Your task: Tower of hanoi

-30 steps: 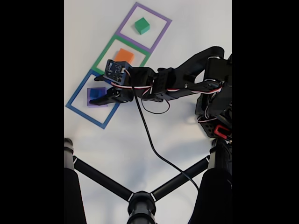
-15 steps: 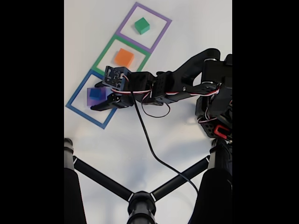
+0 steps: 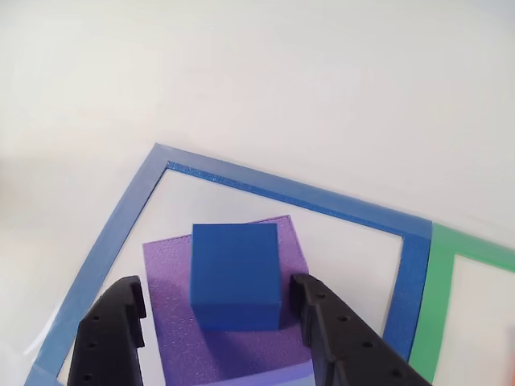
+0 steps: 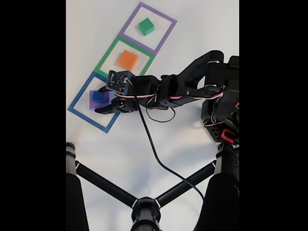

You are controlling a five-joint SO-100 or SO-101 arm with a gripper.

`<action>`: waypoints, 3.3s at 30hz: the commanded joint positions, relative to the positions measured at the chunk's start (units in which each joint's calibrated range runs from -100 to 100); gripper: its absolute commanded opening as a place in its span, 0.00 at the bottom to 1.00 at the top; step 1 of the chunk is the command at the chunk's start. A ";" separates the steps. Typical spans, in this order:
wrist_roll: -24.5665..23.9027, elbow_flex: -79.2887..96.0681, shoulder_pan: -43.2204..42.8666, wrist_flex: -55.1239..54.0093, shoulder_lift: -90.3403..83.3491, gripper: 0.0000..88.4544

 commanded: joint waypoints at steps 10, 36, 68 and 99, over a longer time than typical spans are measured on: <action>0.59 -1.28 -1.40 -2.02 -0.04 0.20; 0.59 -2.28 -1.86 -2.83 -0.92 0.00; 0.59 -66.07 13.55 108.46 -34.17 0.00; 0.59 -21.91 42.60 82.88 -51.08 0.00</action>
